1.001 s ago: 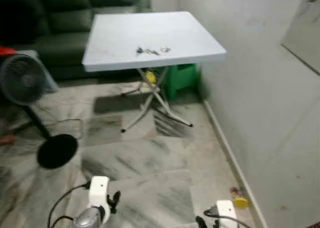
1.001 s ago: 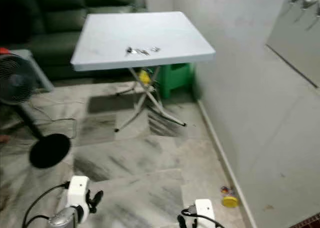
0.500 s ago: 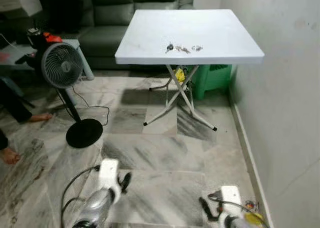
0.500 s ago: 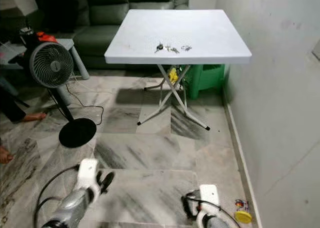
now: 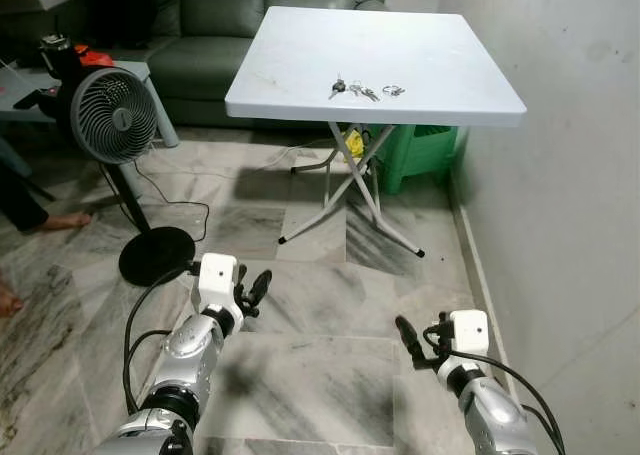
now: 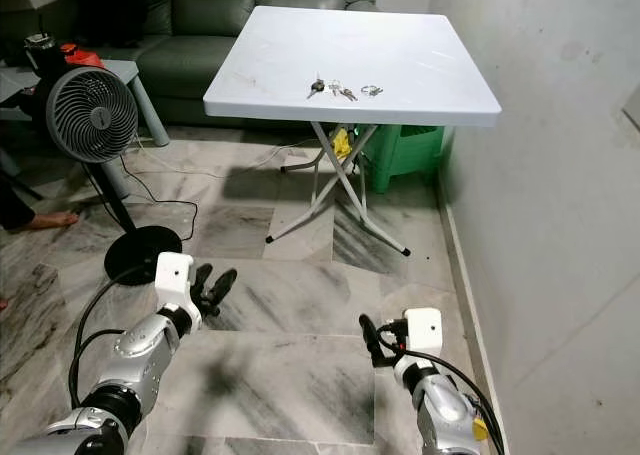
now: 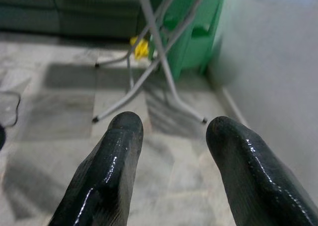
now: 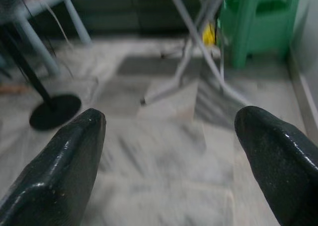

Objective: Hang keys on a hook

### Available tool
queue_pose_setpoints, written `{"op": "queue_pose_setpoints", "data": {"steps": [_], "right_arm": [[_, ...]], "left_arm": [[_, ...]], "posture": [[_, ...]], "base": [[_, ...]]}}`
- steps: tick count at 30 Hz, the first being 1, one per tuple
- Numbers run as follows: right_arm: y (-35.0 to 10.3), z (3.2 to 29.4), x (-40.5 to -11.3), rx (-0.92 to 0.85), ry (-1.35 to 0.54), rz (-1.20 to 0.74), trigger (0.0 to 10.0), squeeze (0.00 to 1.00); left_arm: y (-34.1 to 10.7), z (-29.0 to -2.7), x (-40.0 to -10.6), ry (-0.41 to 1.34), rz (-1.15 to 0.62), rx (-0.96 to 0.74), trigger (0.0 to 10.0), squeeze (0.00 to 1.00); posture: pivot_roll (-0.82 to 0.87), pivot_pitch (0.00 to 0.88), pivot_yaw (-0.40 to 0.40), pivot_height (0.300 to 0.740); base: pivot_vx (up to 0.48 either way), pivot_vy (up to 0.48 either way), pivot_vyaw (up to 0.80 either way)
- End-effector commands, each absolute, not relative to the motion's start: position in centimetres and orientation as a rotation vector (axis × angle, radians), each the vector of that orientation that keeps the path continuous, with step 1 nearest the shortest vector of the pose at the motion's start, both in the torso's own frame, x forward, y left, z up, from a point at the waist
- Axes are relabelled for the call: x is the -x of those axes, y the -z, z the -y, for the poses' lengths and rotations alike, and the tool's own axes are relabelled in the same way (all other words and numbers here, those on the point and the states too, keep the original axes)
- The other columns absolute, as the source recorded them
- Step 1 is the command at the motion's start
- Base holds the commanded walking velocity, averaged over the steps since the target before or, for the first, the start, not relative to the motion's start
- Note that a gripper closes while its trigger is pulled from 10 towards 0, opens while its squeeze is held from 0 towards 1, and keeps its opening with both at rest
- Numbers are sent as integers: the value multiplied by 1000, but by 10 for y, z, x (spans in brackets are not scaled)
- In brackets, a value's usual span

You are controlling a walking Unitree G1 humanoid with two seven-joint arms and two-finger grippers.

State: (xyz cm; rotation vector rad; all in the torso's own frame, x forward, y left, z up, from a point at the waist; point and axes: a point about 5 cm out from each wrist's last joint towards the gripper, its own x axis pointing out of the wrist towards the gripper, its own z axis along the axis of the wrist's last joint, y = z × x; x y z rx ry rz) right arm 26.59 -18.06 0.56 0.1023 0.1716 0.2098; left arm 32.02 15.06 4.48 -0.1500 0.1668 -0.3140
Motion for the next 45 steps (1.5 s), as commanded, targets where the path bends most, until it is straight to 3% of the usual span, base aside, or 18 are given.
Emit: {"op": "queue_pose_setpoints", "data": {"steps": [1,5,7,10,11,13,17,18,26,33,45], "right_arm": [[-15,181,-268,-107,-206,-101,10000,1000],[-32,177,-271,-110,-218,3,10000,1000],[-47,174,-274,-121,-218,78,10000,1000],[-57,173,-276,-168,-199,113,10000,1000],[-57,173,-276,-168,-199,113,10000,1000],[-67,172,-279,-340,-143,138,10000,1000],[-70,168,-277,-345,-154,126,10000,1000],[-72,166,-276,-320,-169,132,10000,0],[-89,161,-273,-100,-242,148,10000,0],[-93,167,-274,-117,-189,146,10000,0],[-92,158,-277,-108,-199,127,10000,0]], "left_arm": [[-54,-151,-322,322,-102,138,10000,0],[-66,-146,-316,370,2,76,10000,0],[-77,-154,-322,254,28,285,10000,0],[-84,-157,-324,220,38,349,10000,0],[-84,-157,-324,220,38,349,10000,0],[-101,-154,-323,233,95,282,10000,0],[-111,-148,-321,259,107,276,10000,0],[-111,-149,-321,257,91,251,10000,0],[-103,-161,-316,331,29,151,10000,0],[-102,-162,-318,348,-3,206,10000,0],[-99,-162,-315,360,12,121,10000,0]], "posture": [[-195,0,11,724],[-202,0,18,724],[-203,0,22,724],[-199,5,19,724],[-199,5,19,724],[-199,9,21,724],[-200,10,22,724],[-200,10,22,724],[-195,12,14,724],[-177,6,16,724],[-165,0,14,724]], "base": [[0,0,0],[0,0,0],[0,0,0],[0,0,0],[0,0,0],[0,0,0],[0,0,0],[0,0,0],[0,0,0],[0,0,0],[0,0,0]]}}
